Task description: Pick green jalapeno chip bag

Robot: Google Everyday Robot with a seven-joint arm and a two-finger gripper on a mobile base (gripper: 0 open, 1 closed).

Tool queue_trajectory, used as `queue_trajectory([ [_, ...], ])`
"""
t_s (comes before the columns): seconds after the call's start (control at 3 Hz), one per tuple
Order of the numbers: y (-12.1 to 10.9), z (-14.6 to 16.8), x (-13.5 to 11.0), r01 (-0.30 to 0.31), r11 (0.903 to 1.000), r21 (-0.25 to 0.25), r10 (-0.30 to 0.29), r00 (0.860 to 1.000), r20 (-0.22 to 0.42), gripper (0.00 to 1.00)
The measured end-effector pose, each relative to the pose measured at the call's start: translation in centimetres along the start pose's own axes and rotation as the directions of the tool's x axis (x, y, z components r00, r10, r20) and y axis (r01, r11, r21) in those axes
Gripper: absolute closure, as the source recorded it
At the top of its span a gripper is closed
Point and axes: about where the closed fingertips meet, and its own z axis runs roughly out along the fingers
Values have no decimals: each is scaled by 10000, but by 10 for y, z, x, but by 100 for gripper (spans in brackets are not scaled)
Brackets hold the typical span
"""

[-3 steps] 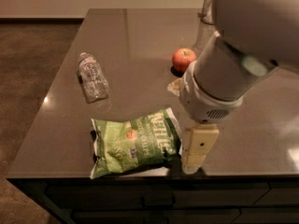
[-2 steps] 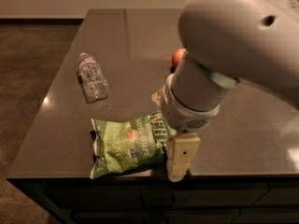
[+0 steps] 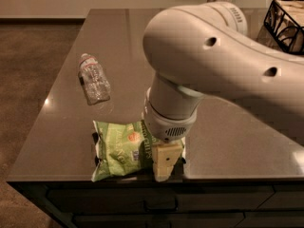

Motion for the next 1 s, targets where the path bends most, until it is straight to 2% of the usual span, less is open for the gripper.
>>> queue_trajectory([
  [0.33,-8,4,-1,-132,9997,-219,127,9996,-250,41],
  [0.67,-19,-13,3,-463,9989,-99,461,9988,-143,64],
  [1.0,-32,-55,9,-764,9964,379,752,9967,311,88],
])
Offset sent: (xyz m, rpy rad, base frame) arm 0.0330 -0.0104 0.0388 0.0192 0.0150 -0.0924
